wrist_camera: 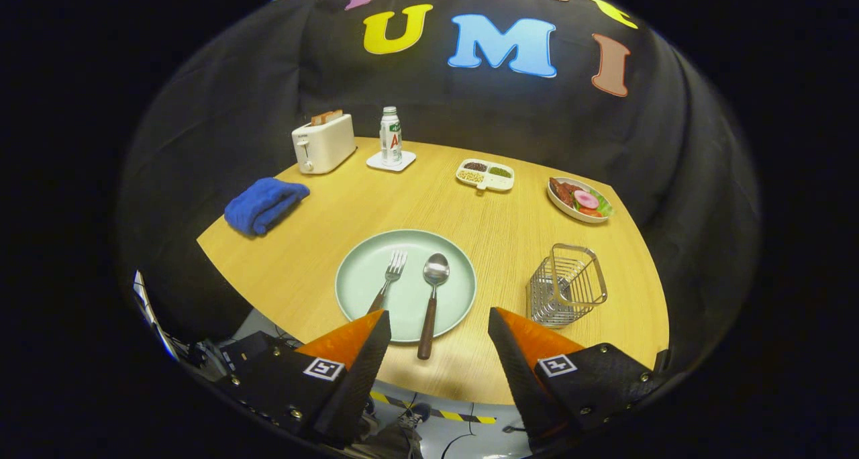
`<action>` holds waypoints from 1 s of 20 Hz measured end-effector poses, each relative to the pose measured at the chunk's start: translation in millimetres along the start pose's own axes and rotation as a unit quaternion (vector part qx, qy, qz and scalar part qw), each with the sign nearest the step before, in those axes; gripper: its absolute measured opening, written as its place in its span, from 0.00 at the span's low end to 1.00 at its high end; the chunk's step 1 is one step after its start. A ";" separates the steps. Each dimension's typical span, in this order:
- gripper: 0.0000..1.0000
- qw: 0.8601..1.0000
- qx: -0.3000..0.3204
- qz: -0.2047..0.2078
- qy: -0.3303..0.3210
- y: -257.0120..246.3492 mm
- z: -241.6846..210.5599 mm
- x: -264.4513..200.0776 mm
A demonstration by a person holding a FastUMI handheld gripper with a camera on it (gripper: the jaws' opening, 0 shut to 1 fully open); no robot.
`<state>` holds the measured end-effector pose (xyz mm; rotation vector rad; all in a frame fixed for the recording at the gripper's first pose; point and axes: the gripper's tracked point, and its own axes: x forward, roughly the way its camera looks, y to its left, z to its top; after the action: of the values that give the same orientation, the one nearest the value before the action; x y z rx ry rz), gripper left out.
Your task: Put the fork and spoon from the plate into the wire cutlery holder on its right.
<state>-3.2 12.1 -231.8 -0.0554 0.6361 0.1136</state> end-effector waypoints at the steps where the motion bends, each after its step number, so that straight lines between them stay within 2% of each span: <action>1: 0.89 1.000 -0.003 0.001 0.007 0.1 -4.6 4.5; 10: 0.89 0.995 -0.039 -0.012 0.090 -0.9 -44.5 40.0; 13: 0.83 0.993 -0.061 -0.016 0.099 -0.3 -52.2 51.5; 15: 0.83 0.992 -0.068 -0.015 0.104 2.8 -55.1 60.0; 16: 0.81 0.992 -0.070 -0.015 0.103 2.3 -55.0 63.3; 17: 0.68 0.992 -0.073 -0.019 0.103 1.2 -56.3 65.3; 19: 0.65 0.991 -0.085 -0.023 0.100 -0.7 -57.4 72.9; 20: 0.57 0.991 -0.089 -0.017 0.101 1.2 -56.7 73.5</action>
<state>21.9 14.9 -321.2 -0.2522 0.8257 0.1330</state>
